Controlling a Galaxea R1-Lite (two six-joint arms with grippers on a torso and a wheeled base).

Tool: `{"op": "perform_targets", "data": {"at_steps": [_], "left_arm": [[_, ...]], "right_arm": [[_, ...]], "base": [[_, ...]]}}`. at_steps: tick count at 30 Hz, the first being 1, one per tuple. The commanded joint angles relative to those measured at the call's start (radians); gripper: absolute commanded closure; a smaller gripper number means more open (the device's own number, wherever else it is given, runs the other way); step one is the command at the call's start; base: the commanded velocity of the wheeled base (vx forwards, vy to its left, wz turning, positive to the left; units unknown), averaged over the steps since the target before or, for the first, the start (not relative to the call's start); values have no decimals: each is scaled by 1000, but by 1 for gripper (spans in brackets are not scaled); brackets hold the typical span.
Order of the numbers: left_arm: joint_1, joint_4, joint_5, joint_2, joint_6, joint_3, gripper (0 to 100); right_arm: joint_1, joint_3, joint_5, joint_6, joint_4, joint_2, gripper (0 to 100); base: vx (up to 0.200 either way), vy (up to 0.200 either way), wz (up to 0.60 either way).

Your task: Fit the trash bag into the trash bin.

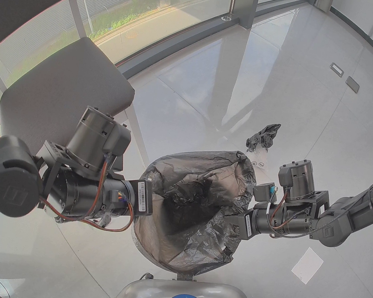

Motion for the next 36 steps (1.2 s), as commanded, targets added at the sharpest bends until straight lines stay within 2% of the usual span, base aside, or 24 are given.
{"op": "perform_targets", "data": {"at_steps": [1, 6, 13, 17, 18, 23, 29, 36], "left_arm": [[79, -16, 0, 77, 5, -4, 100], [122, -53, -3, 129, 5, -15, 100], [122, -153, -22, 191, -1, -12, 100], [99, -202, -22, 221, -19, -15, 100], [67, -223, -22, 238, -42, -26, 100], [4, -225, -22, 266, -108, -43, 100], [-53, -236, -22, 304, -197, -46, 100], [-38, -294, -17, 363, -202, -49, 100]], "right_arm": [[-58, 3, 5, -22, -1, 32, 100], [-66, -29, 5, -24, -7, 85, 100], [-55, -61, 15, -30, -8, 129, 100], [-40, -68, 17, -30, -8, 135, 100], [-24, -66, 17, -29, -7, 129, 100], [-6, -46, 17, -33, 1, 117, 100], [-58, -2, 17, -53, 6, 71, 100], [-104, 29, 17, -102, 6, 66, 100]], "base": [[0, 0, 0], [0, 0, 0], [0, 0, 0], [0, 0, 0], [0, 0, 0], [0, 0, 0], [0, 0, 0], [0, 0, 0]]}}
